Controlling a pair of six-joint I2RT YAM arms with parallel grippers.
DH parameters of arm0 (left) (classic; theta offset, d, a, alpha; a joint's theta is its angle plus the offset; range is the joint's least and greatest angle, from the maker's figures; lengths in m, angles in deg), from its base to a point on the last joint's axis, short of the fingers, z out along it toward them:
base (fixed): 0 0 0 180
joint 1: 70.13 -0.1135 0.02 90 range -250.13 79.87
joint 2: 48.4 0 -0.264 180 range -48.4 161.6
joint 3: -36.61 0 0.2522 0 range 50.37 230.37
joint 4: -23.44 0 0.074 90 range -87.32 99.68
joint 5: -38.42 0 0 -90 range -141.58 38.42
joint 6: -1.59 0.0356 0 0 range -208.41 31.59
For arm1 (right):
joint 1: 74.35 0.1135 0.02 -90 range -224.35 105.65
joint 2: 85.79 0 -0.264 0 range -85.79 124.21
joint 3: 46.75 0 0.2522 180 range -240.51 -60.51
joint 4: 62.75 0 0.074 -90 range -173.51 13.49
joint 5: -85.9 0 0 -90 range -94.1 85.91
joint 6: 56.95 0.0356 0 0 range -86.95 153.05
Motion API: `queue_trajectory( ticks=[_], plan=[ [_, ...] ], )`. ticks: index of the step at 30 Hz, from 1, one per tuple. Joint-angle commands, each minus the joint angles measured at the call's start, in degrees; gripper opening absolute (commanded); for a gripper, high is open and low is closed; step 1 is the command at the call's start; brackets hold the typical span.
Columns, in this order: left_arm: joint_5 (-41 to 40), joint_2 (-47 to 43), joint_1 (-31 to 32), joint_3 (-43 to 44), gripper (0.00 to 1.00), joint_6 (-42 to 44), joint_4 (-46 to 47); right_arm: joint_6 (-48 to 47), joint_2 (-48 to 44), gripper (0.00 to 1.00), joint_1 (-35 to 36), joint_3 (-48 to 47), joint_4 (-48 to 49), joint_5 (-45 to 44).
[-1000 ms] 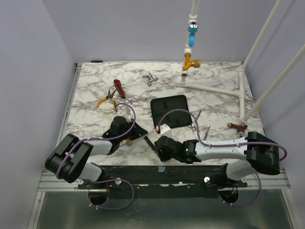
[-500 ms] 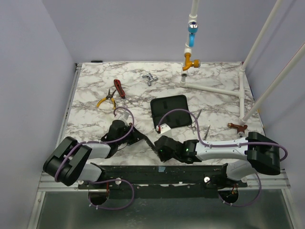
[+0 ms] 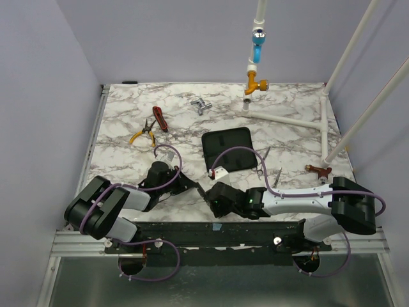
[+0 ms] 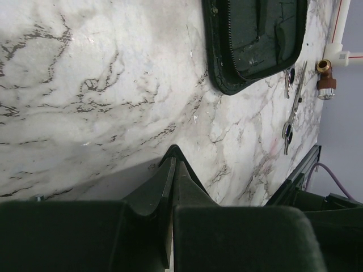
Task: Sort the hair-cutting tools
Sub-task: Pick up the comb at the center of the board.
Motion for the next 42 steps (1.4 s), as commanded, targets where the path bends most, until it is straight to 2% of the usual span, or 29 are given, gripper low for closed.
queue_trajectory(
  ticks=[1, 18, 23, 35, 42],
  plan=[
    [-3.16, 0.21, 0.2, -1.48, 0.0, 1.14, -3.6, -1.79, 0.94, 0.55, 0.33, -0.85, -1.13, 3.12],
    [-4.17, 0.69, 0.18, -1.81, 0.0, 0.96, -4.18, -5.12, 12.6, 0.55, 0.39, -9.31, -11.74, 2.3],
    [-4.26, 0.69, 0.18, -1.71, 0.0, 0.96, -4.27, -5.93, 13.96, 0.48, 0.4, -10.39, -13.74, 2.36],
    [-3.37, 0.43, 0.13, -1.12, 0.0, 0.78, -4.65, -5.89, 13.83, 0.25, 0.39, -10.69, -13.88, 2.81],
    [-1.78, -5.02, 0.11, 2.43, 0.0, 0.65, -11.07, -5.39, 11.15, 0.19, 0.39, -11.67, -15.23, 1.25]
  ],
)
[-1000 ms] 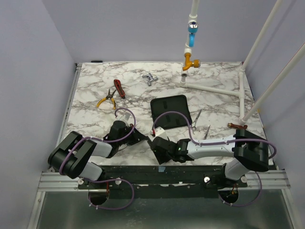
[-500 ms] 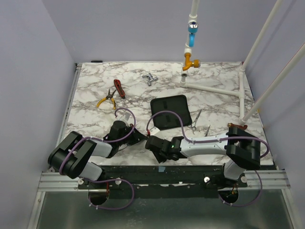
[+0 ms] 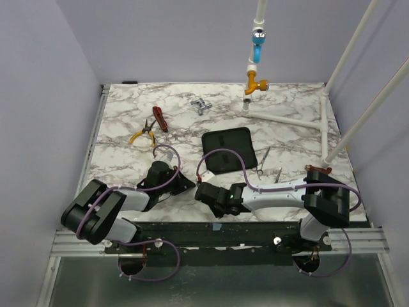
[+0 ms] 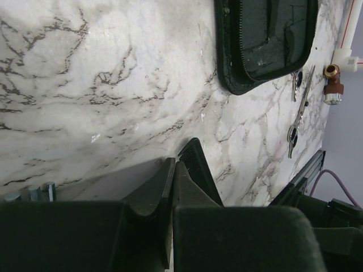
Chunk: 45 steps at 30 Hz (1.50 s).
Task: Sort the hair-cutting tools
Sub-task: Pick up the comb at the center of the board.
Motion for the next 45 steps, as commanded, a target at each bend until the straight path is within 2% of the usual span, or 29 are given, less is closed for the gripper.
queue_trajectory(
  ticks=[1, 10, 17, 21, 23, 38, 45],
  plan=[
    [-0.74, -4.52, 0.12, 3.18, 0.0, 1.48, -9.01, 0.1, -1.82, 0.19, 0.4, -1.0, -4.5, -1.66],
    [-3.11, -12.21, 0.03, 8.24, 0.07, 3.13, -18.59, 1.46, -4.96, 0.17, 0.4, -1.16, -6.09, -2.93],
    [-5.21, -14.03, -0.75, 10.76, 0.1, 4.75, -21.96, 3.03, -12.23, 0.18, 0.42, 1.75, -6.75, -3.08],
    [-2.11, -11.91, -0.75, 10.95, 0.11, 4.65, -19.11, 3.07, -12.6, 0.33, 0.36, 3.9, -4.13, -0.62],
    [0.36, -10.25, -0.6, 10.82, 0.11, 4.7, -17.39, 3.41, -11.68, 0.38, 0.4, 4.17, -3.53, -0.72],
    [2.65, 7.9, 2.37, 10.23, 0.09, 3.51, -4.66, 3.78, -7.38, 0.49, 0.41, 5.88, 2.75, -1.33],
    [2.61, 9.14, 3.02, 9.57, 0.08, 3.59, -4.02, 4.2, -3.44, 0.47, 0.39, 6.06, 3.94, -1.49]
  ],
)
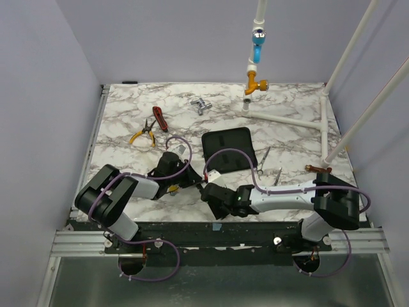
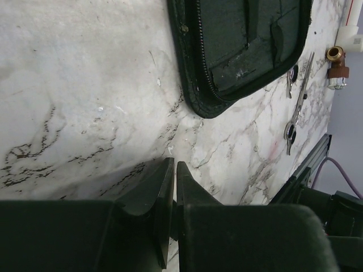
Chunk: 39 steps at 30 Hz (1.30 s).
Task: Sort the hair-cutting tools
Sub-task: Pick up the comb at the center of the board.
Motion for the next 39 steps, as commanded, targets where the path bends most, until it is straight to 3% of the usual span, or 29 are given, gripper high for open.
queue_trajectory(
  ticks=[1, 8, 18, 31, 39],
  plan=[
    [0.21, 0.3, 0.48, -1.1, 0.08, 0.82, -0.72, 1.23, 2.48, 0.46, 0.42, 1.53, 1.88, 0.02],
    [1.04, -0.59, 0.77, -2.93, 0.05, 0.89, -0.27, 2.66, 0.48, 0.38, 0.41, 5.13, 4.37, 5.79],
    [0.56, -2.31, 2.09, -6.78, 0.03, 0.14, 1.49, 6.23, 0.55, 0.38, 5.47, 4.45, 3.71, 6.52],
    [-0.94, -4.37, 2.25, -9.66, 0.01, -0.1, 2.1, 8.29, 0.78, 0.48, 6.05, 3.56, 1.65, 5.58],
    [-0.57, -4.78, 3.03, -10.35, 0.01, -0.38, 2.9, 9.23, 1.72, 0.4, 6.99, 2.56, -0.04, 5.37]
  ],
)
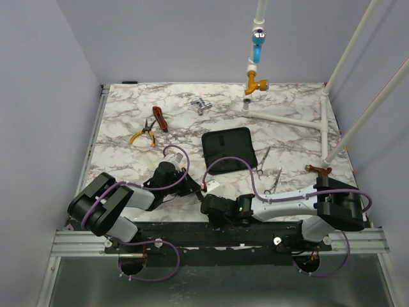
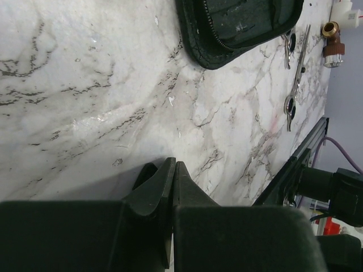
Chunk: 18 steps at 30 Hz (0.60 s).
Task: Sort the hair-cutting tools
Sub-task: Pick up the comb at the center of the board.
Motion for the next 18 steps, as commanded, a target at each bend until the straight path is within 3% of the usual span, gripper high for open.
queue_trajectory(
  ticks=[1, 8, 18],
  plan=[
    [-0.96, -0.33, 0.91, -2.27, 0.01, 0.62, -3.11, 1.89, 2.17, 0.4, 1.44, -0.62, -4.83, 1.69],
    [-1.45, -2.05, 1.01, -3.85, 0.01, 0.62, -2.96, 4.21, 2.26, 0.4, 2.88, -1.46, -6.98, 0.97],
    [-1.16, -3.06, 1.04, -4.88, 0.01, 1.01, -2.74, 6.65, 3.68, 0.51, 3.44, -2.94, -7.2, -0.39]
  ],
)
